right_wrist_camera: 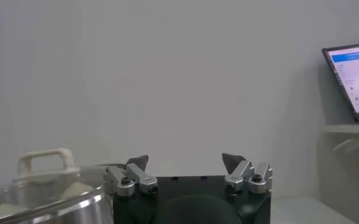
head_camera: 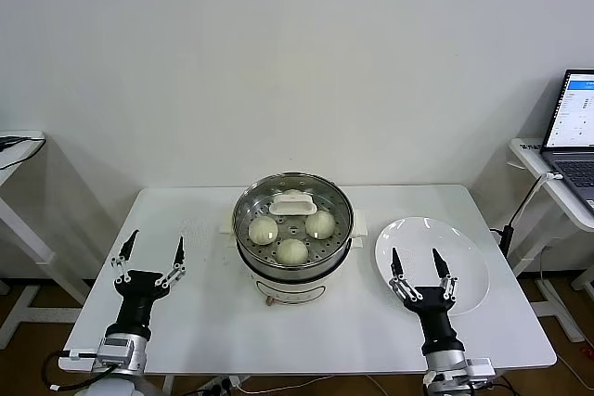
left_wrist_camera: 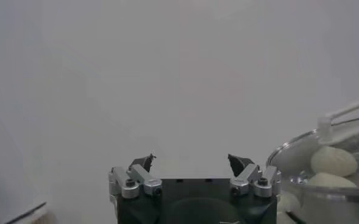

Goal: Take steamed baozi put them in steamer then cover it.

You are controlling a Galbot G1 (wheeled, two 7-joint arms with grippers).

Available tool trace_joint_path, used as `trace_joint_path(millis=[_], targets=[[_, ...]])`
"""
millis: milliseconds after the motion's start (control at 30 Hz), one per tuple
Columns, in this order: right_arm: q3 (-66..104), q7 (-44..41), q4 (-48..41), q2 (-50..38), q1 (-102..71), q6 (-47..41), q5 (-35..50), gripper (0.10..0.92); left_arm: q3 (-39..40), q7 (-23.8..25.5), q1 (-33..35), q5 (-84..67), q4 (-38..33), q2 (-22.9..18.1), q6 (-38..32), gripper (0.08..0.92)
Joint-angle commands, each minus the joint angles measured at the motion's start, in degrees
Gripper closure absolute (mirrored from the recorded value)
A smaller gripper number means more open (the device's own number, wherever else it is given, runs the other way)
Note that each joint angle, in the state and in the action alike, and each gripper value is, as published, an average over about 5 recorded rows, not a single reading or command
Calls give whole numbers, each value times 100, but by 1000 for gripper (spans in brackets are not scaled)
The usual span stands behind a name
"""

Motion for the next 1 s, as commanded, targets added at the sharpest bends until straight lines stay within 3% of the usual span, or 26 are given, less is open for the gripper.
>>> trace_joint_path(millis=[33, 1000], targets=[[-18, 10, 122, 3, 2, -113, -54, 203, -110, 24, 127, -340, 200, -108, -207, 177], [-7, 125, 173, 26, 28, -399, -266, 203, -72, 54, 87, -267, 292, -103, -236, 177]])
